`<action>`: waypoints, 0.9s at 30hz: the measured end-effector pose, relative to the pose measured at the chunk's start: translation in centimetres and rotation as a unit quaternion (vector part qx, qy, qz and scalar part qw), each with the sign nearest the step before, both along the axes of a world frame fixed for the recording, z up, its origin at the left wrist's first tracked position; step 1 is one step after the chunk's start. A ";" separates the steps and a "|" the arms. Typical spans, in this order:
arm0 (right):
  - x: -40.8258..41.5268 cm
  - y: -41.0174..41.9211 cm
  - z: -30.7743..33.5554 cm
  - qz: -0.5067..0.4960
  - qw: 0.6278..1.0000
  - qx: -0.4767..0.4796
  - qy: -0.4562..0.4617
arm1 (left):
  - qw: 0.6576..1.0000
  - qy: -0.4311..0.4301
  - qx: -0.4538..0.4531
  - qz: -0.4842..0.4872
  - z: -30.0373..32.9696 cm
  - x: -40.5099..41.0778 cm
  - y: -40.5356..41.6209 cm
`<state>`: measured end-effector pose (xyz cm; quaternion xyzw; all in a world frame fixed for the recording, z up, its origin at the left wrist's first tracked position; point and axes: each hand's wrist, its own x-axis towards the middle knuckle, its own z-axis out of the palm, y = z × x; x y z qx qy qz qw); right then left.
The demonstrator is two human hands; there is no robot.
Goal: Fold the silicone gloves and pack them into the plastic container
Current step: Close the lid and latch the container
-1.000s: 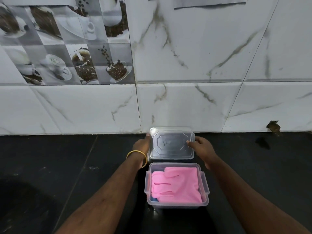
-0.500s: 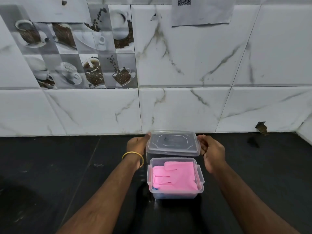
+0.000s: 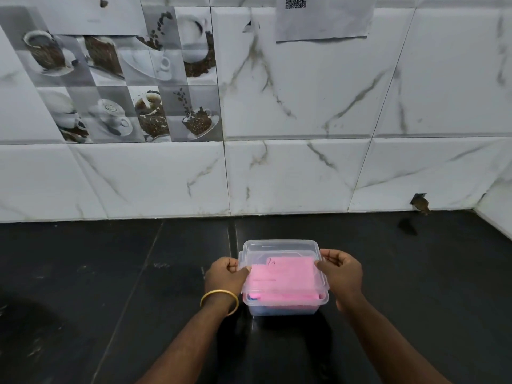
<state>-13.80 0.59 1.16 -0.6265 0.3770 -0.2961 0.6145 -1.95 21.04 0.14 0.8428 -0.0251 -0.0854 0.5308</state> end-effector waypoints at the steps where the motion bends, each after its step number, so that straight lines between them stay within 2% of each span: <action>1: -0.1 0.1 -0.4 0.003 1.000 -0.002 0.010 | 1.000 -0.006 0.014 -0.003 -0.2 -0.2 0.1; 12: -0.7 -0.2 -2.4 0.013 0.995 -0.056 0.086 | 0.998 -0.008 0.064 -0.018 -0.6 -1.0 0.3; 22: -0.8 -0.4 -3.1 0.031 0.988 -0.115 0.096 | 0.997 0.002 0.074 -0.022 -1.4 -1.0 0.5; 25: -0.8 -0.7 -3.2 0.046 0.981 -0.155 0.110 | 0.995 -0.008 0.087 -0.054 -1.2 -0.6 0.4; 27: -0.7 -0.7 -3.3 0.067 0.968 -0.210 0.120 | 0.978 -0.071 0.155 -0.118 -1.0 -0.4 0.0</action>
